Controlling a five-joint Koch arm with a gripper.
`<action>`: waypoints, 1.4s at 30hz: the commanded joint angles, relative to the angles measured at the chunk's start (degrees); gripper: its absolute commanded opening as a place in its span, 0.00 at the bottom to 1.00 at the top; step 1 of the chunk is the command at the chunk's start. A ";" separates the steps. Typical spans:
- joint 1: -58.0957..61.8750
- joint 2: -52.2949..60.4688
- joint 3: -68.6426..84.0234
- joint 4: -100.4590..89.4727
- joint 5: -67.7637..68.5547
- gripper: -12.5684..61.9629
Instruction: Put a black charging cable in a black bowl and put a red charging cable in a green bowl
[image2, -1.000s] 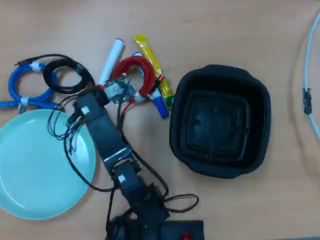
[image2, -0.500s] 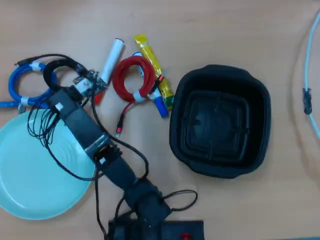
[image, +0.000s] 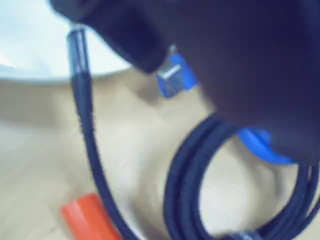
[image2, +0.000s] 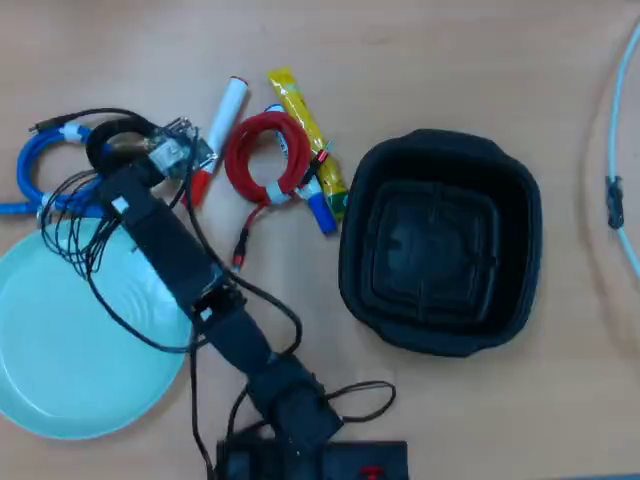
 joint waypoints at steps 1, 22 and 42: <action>0.79 -2.64 -5.71 -6.77 -7.38 0.58; -3.25 -15.21 -6.77 -14.41 11.07 0.58; -2.90 -15.82 -6.77 -11.69 4.39 0.09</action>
